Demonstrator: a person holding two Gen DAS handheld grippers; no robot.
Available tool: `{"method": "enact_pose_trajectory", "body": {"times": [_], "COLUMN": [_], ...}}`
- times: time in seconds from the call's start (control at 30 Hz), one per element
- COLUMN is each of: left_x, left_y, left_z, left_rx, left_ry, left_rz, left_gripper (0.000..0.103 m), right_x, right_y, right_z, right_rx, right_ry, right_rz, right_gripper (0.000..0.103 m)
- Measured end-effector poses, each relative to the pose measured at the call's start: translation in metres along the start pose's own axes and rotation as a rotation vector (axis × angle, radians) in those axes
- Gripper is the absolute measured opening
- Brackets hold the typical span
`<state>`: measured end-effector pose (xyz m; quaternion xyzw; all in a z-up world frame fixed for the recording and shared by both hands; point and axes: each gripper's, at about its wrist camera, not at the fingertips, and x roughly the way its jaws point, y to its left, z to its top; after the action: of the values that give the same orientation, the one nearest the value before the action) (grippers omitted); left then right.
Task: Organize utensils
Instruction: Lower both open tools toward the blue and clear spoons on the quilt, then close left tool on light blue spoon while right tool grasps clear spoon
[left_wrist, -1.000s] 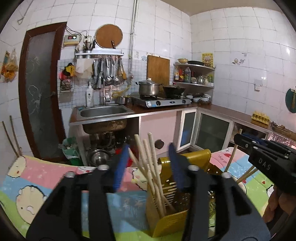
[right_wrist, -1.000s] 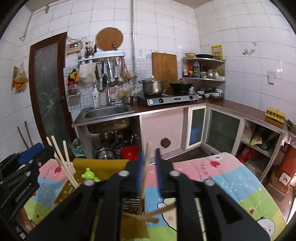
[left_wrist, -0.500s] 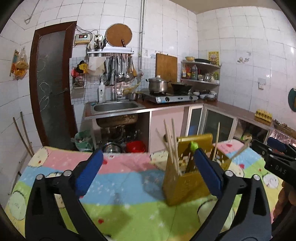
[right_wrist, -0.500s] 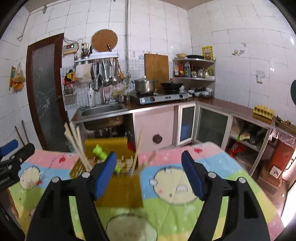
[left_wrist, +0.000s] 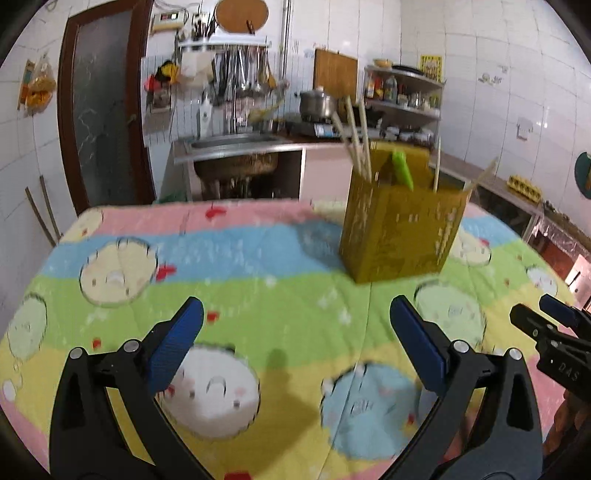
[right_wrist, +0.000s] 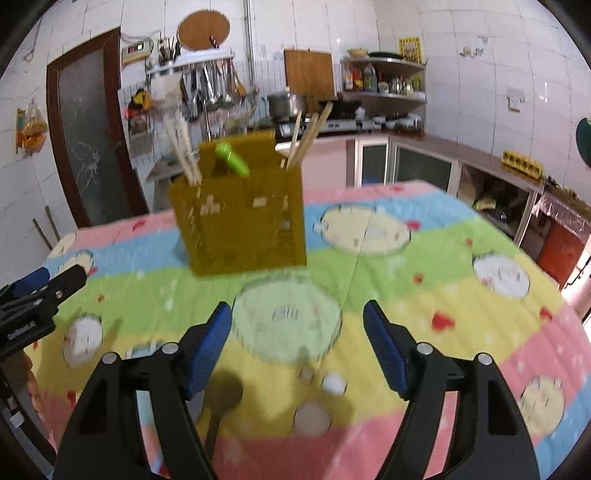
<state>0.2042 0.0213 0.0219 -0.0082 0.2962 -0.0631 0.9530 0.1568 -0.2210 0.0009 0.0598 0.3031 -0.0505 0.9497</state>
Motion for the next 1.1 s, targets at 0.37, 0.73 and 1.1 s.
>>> {"method": "enact_pose_trajectory", "body": {"times": [0.37, 0.73, 1.1], "left_x": [0.003, 0.0, 0.002], "left_y": [0.009, 0.002, 0.001], "left_z": [-0.041, -0.049, -0.049], "left_rx": [-0.005, 0.015, 0.007], "left_ry": [0.132, 0.165, 0.184], "left_rz": [0.015, 0.02, 0.021], "left_gripper": [0.098, 0.098, 0.098], "right_x": [0.002, 0.021, 0.034], "right_y": [0.028, 0.043, 0.054], "right_z": [-0.048, -0.058, -0.052], "right_rx": [-0.021, -0.047, -0.088], "right_ry": [0.141, 0.238, 0.264], "right_rz": [0.004, 0.009, -0.011], "right_gripper": [0.072, 0.047, 0.024]}}
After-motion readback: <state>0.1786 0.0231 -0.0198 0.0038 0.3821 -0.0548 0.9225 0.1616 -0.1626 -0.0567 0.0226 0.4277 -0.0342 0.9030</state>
